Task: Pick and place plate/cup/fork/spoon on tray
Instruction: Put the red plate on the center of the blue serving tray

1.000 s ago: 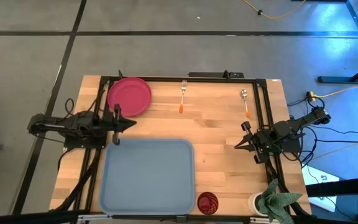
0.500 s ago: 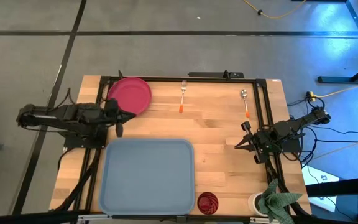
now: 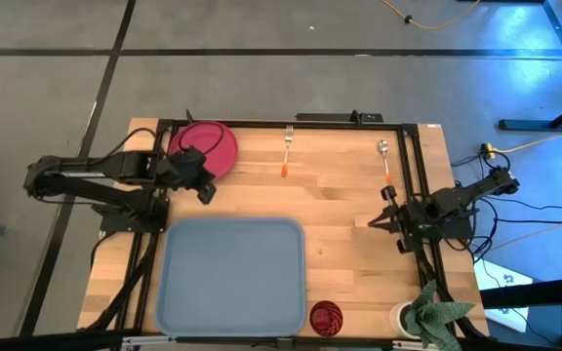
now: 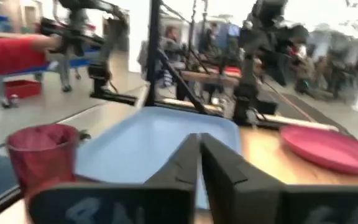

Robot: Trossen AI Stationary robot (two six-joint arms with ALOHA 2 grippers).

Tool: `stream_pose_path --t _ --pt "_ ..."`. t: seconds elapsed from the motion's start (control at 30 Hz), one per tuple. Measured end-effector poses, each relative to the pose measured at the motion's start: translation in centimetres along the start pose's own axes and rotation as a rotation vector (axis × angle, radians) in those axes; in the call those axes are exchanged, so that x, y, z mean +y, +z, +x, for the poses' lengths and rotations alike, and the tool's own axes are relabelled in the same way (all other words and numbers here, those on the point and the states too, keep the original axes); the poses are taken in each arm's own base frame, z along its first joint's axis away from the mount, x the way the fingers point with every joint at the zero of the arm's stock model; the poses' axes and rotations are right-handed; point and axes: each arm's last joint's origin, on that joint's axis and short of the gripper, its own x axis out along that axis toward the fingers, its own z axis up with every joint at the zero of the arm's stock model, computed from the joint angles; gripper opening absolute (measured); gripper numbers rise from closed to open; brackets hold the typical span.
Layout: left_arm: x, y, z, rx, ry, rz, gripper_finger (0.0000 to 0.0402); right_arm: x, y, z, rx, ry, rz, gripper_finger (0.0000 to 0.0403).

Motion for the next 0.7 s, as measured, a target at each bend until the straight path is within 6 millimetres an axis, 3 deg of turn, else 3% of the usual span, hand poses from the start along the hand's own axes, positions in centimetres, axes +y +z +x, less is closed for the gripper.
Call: stream_pose_path --t 0.3,0.7 --pt "0.3 0.2 0.1 0.031 -0.039 0.079 0.0000 -1.1 4.1 -0.1 0.185 -0.233 0.084 0.0021" --pt "0.1 0.5 0.2 0.007 -0.053 0.074 0.0000 -1.1 9.0 3.8 0.388 -0.343 0.034 0.0021"
